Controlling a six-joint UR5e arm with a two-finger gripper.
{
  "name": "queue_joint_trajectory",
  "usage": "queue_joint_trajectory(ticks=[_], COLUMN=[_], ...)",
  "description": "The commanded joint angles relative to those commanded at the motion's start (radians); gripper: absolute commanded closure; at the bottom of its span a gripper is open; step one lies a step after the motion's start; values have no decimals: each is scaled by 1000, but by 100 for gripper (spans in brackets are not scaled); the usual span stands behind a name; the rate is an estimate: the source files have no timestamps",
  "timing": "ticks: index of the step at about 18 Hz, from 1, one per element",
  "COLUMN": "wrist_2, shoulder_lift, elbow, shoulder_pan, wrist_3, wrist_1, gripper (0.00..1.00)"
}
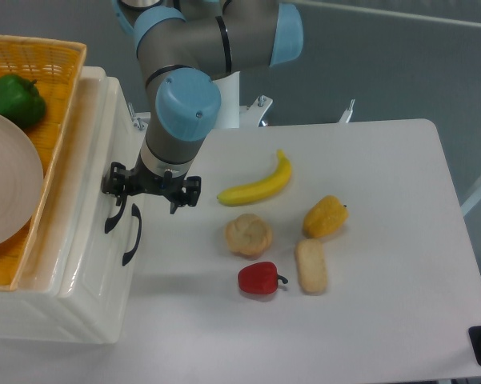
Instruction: Slide open the top white drawer
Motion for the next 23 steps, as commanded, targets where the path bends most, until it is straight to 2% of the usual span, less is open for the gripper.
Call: queue_joint_trajectory(ticks=[11, 14, 23], wrist_2=[6, 17, 28], shoulder_lift=[0, 3, 3], elbow=[0, 0, 0], shoulder_pan=[-3, -3, -3], wrist_3=[0, 2, 0], wrist_1=[-5, -25, -20], gripper=[0, 0, 0])
